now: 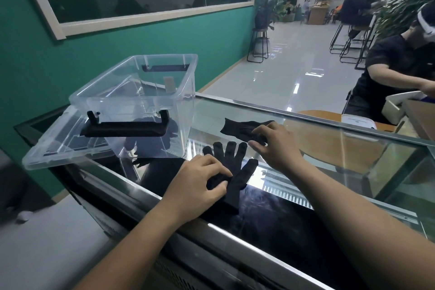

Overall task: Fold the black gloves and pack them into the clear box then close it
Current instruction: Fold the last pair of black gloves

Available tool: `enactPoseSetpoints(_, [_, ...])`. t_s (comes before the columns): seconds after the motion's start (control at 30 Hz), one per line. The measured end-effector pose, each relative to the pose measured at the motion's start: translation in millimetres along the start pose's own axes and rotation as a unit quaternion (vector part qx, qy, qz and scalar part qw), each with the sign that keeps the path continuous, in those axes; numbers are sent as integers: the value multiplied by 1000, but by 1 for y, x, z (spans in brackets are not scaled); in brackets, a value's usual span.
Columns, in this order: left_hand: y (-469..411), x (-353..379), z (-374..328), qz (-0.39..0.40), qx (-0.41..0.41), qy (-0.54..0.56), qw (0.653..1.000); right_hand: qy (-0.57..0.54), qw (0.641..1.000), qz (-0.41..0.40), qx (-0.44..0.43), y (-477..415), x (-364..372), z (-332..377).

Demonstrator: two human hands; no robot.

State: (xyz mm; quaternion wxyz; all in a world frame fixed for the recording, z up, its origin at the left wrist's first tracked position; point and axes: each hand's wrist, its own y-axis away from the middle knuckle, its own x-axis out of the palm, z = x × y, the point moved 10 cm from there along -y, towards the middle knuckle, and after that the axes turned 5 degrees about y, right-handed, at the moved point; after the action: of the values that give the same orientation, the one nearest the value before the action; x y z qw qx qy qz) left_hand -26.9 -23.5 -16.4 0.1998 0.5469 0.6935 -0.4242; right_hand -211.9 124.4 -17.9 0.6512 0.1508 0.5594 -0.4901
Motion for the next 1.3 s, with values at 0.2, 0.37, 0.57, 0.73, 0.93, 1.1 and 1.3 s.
enactPoseSetpoints(0.2, [-3,-7,6,-30,-23,49,998,32,999,-26,-13,1,-5,2])
enactPoseSetpoints(0.37, [-13,-24,20,-113,-54,85,988,24,999,-40,-7,-1,-8,3])
enactPoseSetpoints(0.57, [-25,-30,24,-170,-52,42,983,-100,993,-55,-15,0,-15,12])
enactPoseSetpoints(0.73, [-25,-30,29,-183,-67,36,980,-156,986,-29,-59,4,-14,31])
enactPoseSetpoints(0.93, [-20,-38,25,-232,-41,-9,972,-181,977,2,-114,13,-12,55])
enactPoseSetpoints(1.1, [-20,-39,18,-230,-29,-3,973,-163,974,-91,-132,19,-38,74])
enactPoseSetpoints(1.3, [-13,-47,13,-259,-13,18,966,-232,967,96,-42,30,-29,105])
